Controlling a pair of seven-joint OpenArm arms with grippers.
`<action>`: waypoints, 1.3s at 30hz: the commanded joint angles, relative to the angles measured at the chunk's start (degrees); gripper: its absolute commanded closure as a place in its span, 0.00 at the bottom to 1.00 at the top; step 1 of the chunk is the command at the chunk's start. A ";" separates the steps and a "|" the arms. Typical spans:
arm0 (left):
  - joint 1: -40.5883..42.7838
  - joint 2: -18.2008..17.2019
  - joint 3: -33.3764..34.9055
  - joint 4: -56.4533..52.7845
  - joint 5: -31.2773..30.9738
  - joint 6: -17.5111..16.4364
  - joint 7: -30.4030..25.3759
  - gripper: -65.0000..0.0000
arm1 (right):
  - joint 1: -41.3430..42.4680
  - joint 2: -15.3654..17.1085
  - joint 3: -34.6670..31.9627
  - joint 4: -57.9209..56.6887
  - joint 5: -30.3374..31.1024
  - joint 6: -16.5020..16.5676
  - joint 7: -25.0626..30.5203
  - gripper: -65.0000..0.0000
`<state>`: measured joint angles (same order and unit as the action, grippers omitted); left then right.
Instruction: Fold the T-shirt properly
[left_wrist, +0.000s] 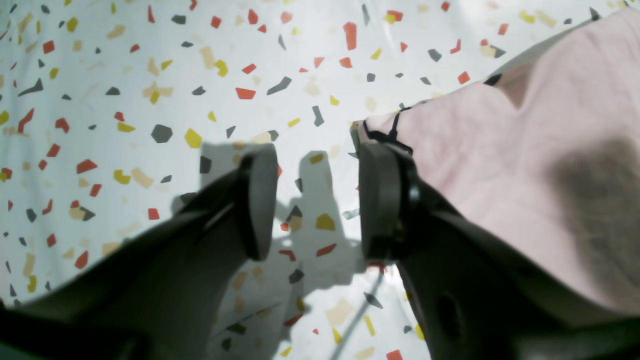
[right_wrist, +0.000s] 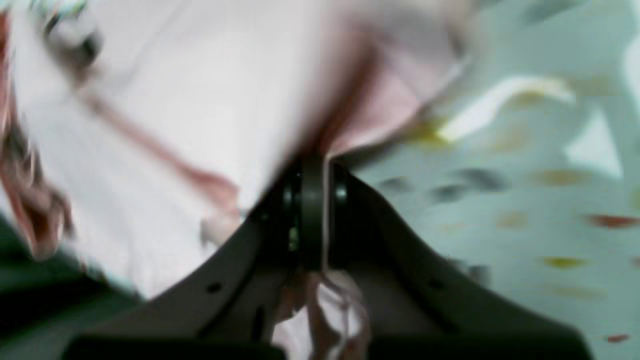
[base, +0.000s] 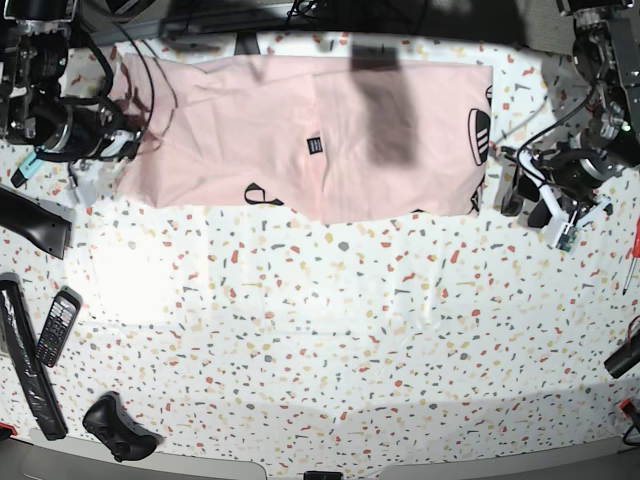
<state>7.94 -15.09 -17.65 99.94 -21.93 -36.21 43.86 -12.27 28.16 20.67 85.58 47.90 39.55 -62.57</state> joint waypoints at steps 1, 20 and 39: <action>0.26 -0.50 -0.33 0.83 -0.59 0.02 -1.90 0.60 | 0.85 1.81 1.73 2.45 0.79 0.45 0.37 1.00; 3.63 -0.52 -0.33 0.83 0.90 0.02 -4.72 0.60 | 0.70 -7.39 3.32 25.92 10.05 0.45 -2.08 1.00; 3.67 -0.52 -0.33 0.83 0.90 0.02 -4.42 0.60 | 3.61 -31.10 -16.94 34.03 4.48 0.45 0.02 1.00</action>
<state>11.88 -15.07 -17.65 99.92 -20.49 -36.21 40.47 -9.41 -2.76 3.60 118.37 50.24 39.70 -64.01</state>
